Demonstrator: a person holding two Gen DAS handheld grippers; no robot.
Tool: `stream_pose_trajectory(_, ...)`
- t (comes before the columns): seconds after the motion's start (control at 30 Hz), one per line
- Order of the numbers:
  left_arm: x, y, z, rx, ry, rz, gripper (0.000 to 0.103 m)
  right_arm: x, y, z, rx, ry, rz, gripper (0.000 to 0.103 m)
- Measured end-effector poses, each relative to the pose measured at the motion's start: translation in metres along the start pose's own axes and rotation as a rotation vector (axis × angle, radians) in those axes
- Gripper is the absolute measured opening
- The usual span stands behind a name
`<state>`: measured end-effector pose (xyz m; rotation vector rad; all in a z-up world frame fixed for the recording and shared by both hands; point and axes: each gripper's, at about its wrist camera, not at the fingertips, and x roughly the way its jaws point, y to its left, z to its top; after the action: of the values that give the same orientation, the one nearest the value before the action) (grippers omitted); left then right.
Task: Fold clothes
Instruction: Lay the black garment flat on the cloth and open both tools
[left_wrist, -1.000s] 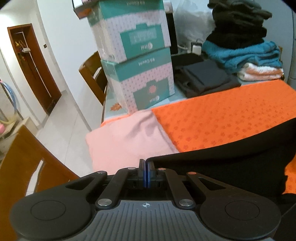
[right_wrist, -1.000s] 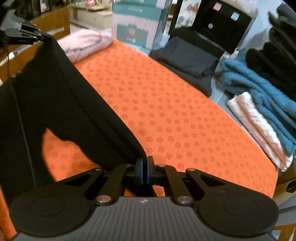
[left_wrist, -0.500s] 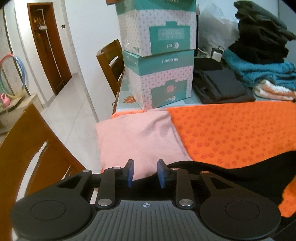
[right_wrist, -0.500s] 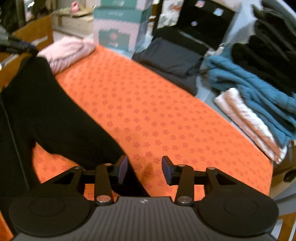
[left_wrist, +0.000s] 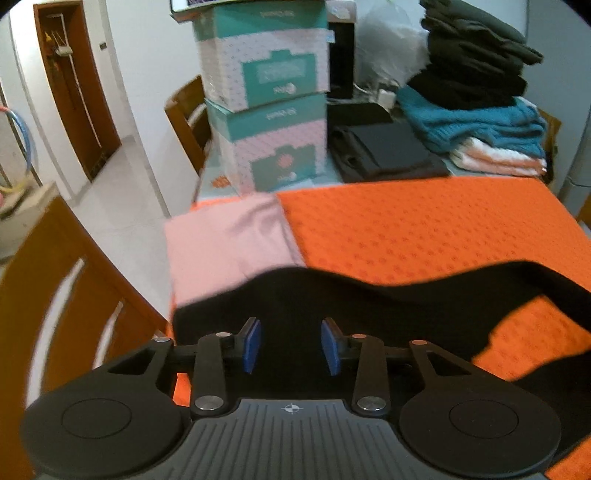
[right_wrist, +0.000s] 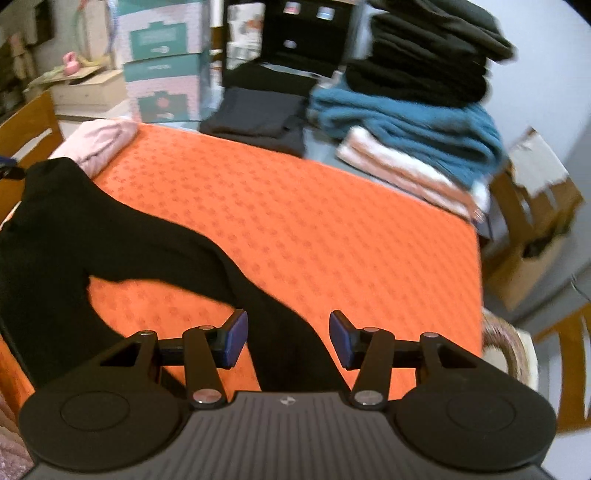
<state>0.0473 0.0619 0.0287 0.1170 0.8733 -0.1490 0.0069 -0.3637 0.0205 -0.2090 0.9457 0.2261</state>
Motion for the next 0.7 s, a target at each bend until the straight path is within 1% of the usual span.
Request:
stream_pose_trajectory(0.13, -0.009, -0.012, -0.015, -0.025, 0.029, -0.040, 0.040, -0.020, -0.017, -0.030, 0.080, 0.012, -0.034, 0.055)
stream_pose_trajectory(0.27, -0.014, -0.026, -0.030, -0.029, 0.062, -0.069, 0.040, -0.037, -0.031, -0.062, 0.138, 0.032, -0.058, 0.055)
stream_pose_trajectory(0.43, -0.018, -0.047, -0.050, -0.022, 0.098, -0.089, 0.041, -0.044, -0.050, -0.102, 0.197, 0.069, -0.100, 0.053)
stream_pose_trajectory(0.5, -0.020, -0.056, -0.057, -0.024, 0.107, -0.098, 0.041, -0.044, -0.056, -0.116, 0.205, 0.086, -0.118, 0.047)
stream_pose_trajectory(0.53, -0.021, -0.060, -0.060, -0.024, 0.110, -0.102, 0.042, -0.043, -0.059, -0.122, 0.207, 0.094, -0.123, 0.046)
stream_pose_trajectory(0.63, -0.024, -0.076, -0.068, -0.019, 0.120, -0.106, 0.044, -0.041, -0.068, -0.140, 0.203, 0.108, -0.123, 0.046)
stream_pose_trajectory(0.7, -0.026, -0.089, -0.072, -0.011, 0.123, -0.107, 0.044, -0.038, -0.073, -0.148, 0.175, 0.115, -0.121, 0.046)
